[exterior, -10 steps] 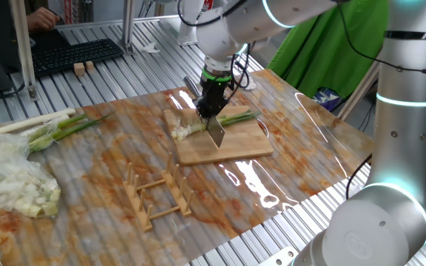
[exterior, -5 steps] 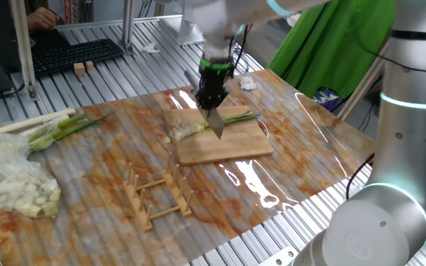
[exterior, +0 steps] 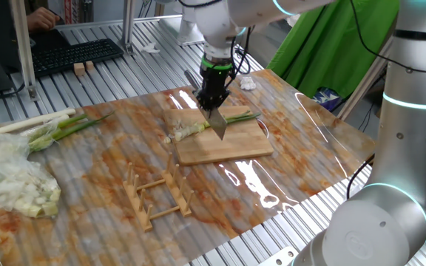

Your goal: Chop the scallions

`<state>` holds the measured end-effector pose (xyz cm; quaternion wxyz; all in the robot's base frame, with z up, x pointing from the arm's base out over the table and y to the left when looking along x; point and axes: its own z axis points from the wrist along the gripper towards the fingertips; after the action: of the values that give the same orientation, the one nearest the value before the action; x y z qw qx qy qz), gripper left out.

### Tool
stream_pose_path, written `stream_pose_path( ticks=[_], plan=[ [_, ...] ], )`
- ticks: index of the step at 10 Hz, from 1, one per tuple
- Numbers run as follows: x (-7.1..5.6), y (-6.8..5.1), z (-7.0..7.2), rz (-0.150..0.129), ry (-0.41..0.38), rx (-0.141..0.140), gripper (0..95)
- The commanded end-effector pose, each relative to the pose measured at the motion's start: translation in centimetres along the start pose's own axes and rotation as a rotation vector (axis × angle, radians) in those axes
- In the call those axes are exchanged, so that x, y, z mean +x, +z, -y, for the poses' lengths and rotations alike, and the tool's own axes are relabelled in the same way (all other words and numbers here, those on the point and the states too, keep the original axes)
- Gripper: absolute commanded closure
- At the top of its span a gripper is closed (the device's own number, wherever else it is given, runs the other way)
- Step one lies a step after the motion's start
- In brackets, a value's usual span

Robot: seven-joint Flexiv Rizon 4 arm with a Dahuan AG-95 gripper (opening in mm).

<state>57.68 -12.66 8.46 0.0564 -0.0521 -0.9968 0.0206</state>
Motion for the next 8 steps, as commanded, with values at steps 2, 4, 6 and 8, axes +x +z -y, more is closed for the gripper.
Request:
stream_pose_path(
  ticks=[2,4,6,8],
  plan=[
    [-0.19,-0.62,0.72,0.001,-0.018,-0.004,95.0],
    [-0.3,-0.83,1.02,0.004,-0.023,-0.005,95.0],
    [-0.37,-0.84,1.16,0.006,-0.029,-0.005,95.0],
    [-0.61,-0.69,1.46,0.005,-0.033,-0.009,95.0]
  ],
)
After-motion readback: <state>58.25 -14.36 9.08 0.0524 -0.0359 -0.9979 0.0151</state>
